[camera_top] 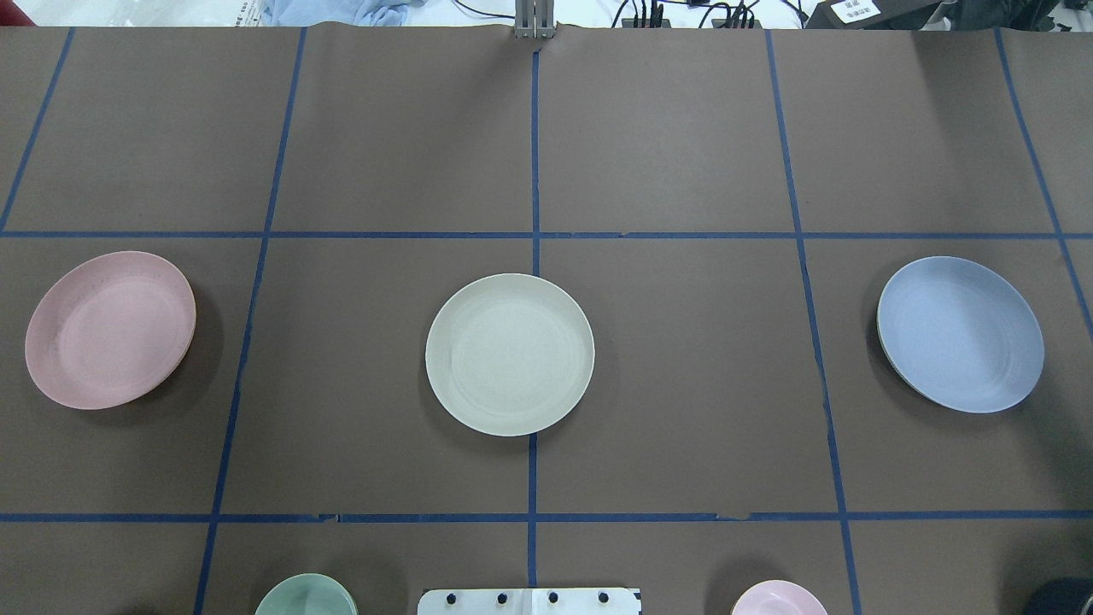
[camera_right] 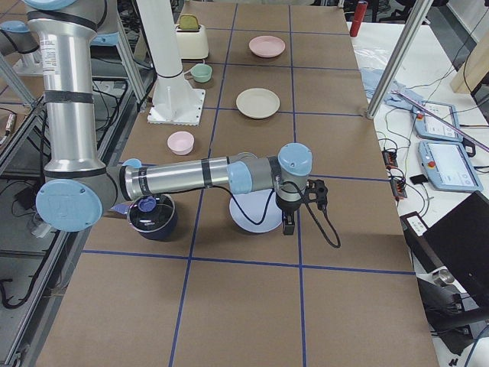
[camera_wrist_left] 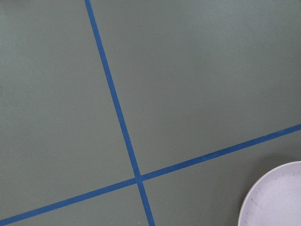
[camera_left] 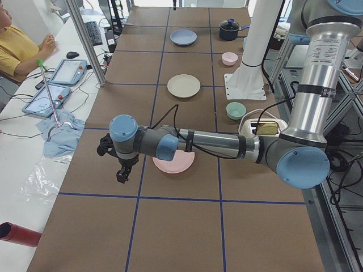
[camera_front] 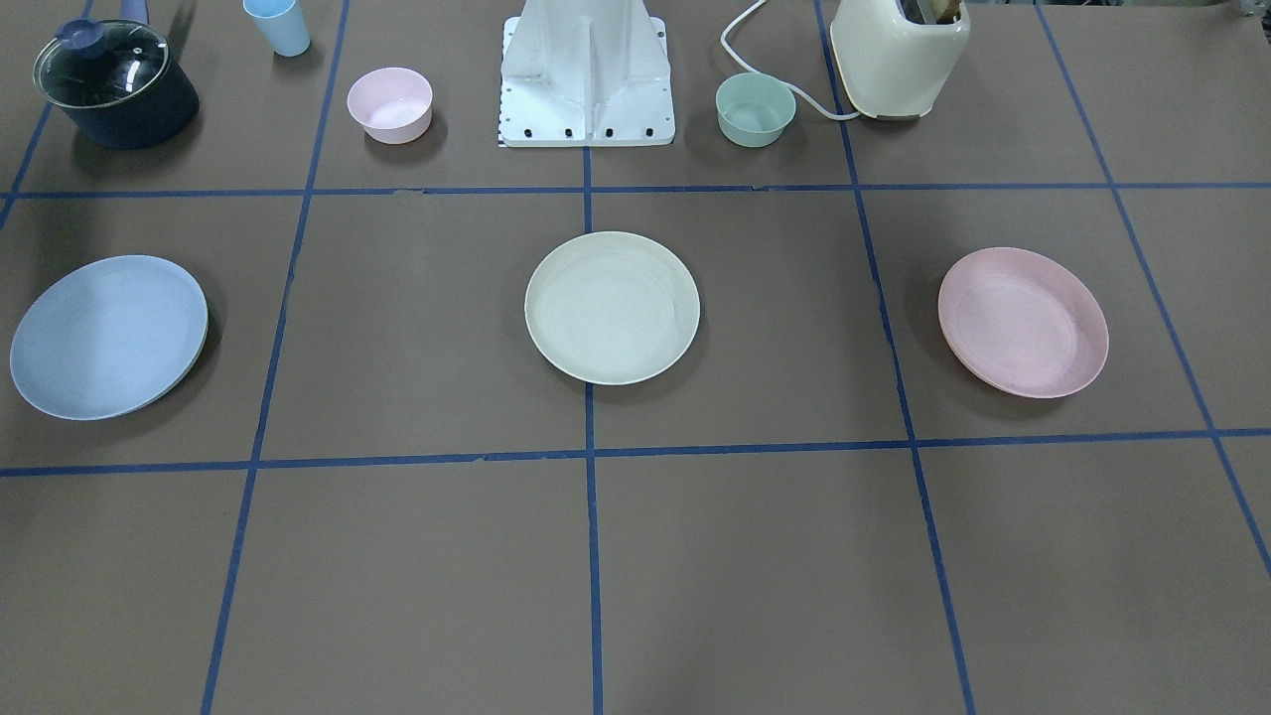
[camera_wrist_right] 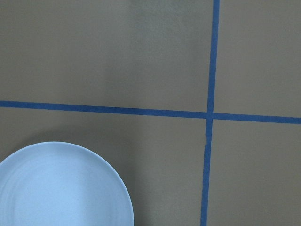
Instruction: Stack three plates with pink and blue
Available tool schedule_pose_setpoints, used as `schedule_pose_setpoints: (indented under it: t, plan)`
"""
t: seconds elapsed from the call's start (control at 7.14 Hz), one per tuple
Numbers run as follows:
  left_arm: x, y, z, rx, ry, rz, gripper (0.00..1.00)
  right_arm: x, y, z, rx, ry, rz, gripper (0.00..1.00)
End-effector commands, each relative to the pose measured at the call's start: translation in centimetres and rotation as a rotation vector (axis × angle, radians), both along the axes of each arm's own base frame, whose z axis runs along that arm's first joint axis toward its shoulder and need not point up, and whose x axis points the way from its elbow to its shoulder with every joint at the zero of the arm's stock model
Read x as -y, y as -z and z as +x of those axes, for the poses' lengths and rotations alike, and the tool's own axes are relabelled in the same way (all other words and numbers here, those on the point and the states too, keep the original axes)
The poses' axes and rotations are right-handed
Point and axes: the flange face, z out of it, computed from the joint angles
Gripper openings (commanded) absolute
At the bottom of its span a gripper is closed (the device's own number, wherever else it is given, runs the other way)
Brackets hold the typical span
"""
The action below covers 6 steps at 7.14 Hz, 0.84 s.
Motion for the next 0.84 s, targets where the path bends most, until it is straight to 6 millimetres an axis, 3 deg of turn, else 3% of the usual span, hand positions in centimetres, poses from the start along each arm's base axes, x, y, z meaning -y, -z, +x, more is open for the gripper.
schedule_pose_setpoints:
  t: [0.0,0.7]
  plan:
    - [-0.8,0.5,0.0,-0.001,-0.008,0.017,1.00,-0.6,-0.6,0.3,0.004,-0.001,-0.008,1.00]
    - [-1.0,1.4,0.6,-0.007,-0.018,0.048,1.00,-1.2,0.4,0.4,0.005,-0.012,0.004,1.00]
